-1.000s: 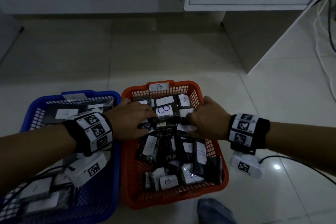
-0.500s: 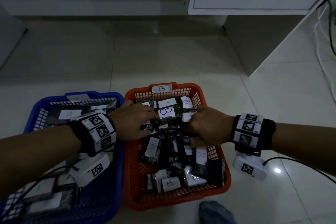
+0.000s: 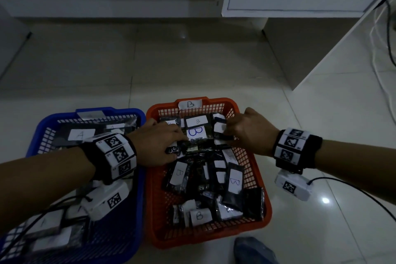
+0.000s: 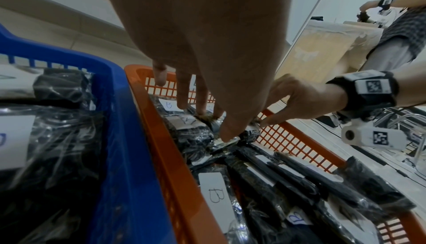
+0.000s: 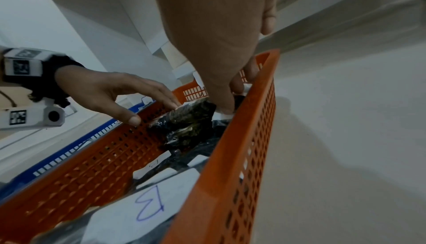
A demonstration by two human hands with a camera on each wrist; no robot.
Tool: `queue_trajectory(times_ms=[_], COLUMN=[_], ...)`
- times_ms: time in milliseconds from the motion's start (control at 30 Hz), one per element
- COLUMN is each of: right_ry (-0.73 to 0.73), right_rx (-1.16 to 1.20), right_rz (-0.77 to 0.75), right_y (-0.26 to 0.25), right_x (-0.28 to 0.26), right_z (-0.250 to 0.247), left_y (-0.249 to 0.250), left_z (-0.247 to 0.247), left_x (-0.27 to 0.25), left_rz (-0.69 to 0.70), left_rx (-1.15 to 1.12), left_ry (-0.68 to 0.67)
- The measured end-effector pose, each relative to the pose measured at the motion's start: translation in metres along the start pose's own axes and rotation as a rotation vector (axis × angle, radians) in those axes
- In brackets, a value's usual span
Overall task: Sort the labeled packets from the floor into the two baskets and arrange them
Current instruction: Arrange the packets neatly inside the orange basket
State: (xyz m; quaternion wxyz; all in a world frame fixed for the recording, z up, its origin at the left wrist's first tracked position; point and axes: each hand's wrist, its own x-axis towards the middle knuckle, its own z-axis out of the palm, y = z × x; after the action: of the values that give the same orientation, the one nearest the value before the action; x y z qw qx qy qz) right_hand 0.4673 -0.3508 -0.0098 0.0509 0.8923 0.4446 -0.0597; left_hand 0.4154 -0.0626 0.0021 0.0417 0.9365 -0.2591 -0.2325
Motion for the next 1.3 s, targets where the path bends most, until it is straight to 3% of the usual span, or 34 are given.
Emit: queue_trajectory(times_ms=[200,633,867,933,1067,1100,1167,1233,1300], right_ry=[0.027,-0.194,-0.236,-0.199,0.067,0.080,-0.038,-0.199,-0.248], right_rx=[0.042,0.158,0.200,0.250,0.258,0.293,0.363,0.318,0.269], right_rz=[0.027,0.124,0.112,0.134,0.058,-0.002,-0.126,-0.205,-0.246], right_y=[-0.002,0.007,0.010,0.011,0.009,0.005,-0.008,-0.024,-0.037], right_x=[0.009,0.022,0.020,0.012,-0.006,-0.009,-0.014,-0.015,-0.013], right_z=[0.002,-0.005,-0.010,-0.013,-0.016,-0.016,-0.014,-0.008,-0.003], left_y=[-0.001,-0.006,-0.005,-0.007,-0.004,-0.001,0.005,0.009,0.009], left_z=[0.001,0.005,0.005,0.006,0.003,0.002,0.005,0.016,0.028], left_x=[0.000,0.001,-0.001,-0.004,-0.015,-0.018,-0.023,-0.026,-0.025], left_rz=[0.012,0.026,0.050,0.060,0.131,0.156,0.201,0.252,0.284], left_rx=[0.007,0.016,0.040,0.032,-0.060,-0.096,-0.104,0.029,0.158], left_ry=[0.008,0.006,0.029,0.070,0.189,0.167,0.051,-0.073,-0.152])
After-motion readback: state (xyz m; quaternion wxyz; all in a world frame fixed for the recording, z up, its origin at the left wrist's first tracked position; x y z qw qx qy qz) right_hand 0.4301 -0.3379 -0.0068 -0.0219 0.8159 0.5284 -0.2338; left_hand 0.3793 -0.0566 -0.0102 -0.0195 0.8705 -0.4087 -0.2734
